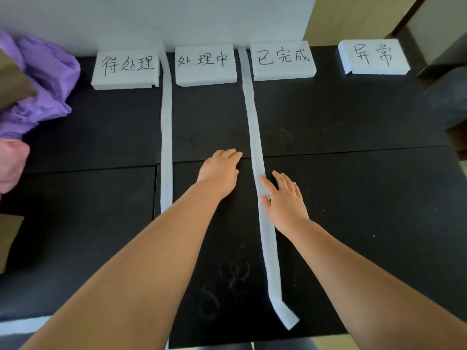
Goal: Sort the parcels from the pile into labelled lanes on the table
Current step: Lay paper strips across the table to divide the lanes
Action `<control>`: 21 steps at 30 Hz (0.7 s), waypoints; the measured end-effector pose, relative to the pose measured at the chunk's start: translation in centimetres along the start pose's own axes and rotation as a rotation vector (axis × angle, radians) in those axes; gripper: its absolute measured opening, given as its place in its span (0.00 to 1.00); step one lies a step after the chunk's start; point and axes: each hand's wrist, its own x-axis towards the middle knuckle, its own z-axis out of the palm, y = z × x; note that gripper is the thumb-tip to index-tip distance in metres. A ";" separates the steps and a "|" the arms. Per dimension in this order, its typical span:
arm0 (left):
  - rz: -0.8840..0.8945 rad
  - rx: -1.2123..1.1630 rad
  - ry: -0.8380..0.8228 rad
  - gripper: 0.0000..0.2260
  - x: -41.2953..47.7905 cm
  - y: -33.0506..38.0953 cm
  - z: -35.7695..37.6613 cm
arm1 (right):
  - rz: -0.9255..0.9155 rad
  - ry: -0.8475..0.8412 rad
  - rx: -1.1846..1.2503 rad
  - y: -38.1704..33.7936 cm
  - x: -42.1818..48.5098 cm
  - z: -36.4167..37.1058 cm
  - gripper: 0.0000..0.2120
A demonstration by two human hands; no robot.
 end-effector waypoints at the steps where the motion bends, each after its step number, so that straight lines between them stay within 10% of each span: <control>1: 0.016 0.014 -0.003 0.25 -0.8 0.2 0.2 | 0.013 0.005 0.005 -0.1 -1.0 0.4 0.27; 21: 0.037 -0.041 -0.099 0.22 -16.8 4.6 8.6 | 0.017 -0.026 0.120 -0.7 -14.0 4.7 0.14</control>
